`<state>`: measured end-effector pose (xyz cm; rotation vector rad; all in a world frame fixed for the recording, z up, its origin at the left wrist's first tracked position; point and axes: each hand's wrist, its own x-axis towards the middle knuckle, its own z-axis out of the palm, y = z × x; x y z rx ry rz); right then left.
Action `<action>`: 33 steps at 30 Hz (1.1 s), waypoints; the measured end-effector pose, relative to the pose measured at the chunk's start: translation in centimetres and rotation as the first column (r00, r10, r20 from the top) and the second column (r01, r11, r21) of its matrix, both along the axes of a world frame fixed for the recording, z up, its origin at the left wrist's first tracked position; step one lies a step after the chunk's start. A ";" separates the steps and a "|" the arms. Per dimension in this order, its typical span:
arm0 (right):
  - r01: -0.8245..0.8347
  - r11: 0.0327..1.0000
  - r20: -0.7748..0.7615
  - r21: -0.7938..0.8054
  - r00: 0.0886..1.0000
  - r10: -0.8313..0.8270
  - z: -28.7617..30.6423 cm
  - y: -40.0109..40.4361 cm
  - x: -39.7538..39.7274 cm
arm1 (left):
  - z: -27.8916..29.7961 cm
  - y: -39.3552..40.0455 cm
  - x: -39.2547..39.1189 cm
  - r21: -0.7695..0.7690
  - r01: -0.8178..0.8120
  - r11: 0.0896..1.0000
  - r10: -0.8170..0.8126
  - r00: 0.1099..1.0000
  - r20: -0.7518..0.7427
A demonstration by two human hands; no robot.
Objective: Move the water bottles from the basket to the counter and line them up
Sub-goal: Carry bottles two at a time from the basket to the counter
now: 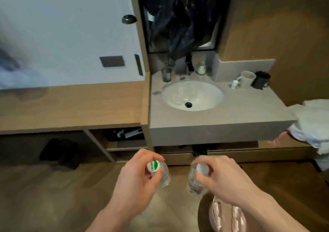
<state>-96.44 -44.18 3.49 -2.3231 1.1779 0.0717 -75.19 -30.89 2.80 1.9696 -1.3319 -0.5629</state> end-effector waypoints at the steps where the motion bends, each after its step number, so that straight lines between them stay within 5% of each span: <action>1: -0.042 0.999 0.016 -0.017 0.999 0.042 0.5 0.9 2.5 | 0.5 1.8 1.8 -0.016 -0.037 0.999 0.037 0.999 -0.011; 13: -0.393 0.911 0.173 -0.128 0.895 0.411 4.0 13.9 31.4 | 2.5 22.2 23.5 -0.038 -0.408 0.912 0.410 0.909 0.078; 22: -0.696 0.699 0.136 -0.161 0.686 0.715 4.3 19.8 49.1 | 3.1 31.5 34.6 -0.089 -0.707 0.701 0.711 0.702 0.024; 33: -0.852 0.504 0.161 -0.145 0.482 0.861 2.9 21.4 70.8 | 2.0 34.4 51.3 -0.050 -0.881 0.470 0.882 0.470 0.020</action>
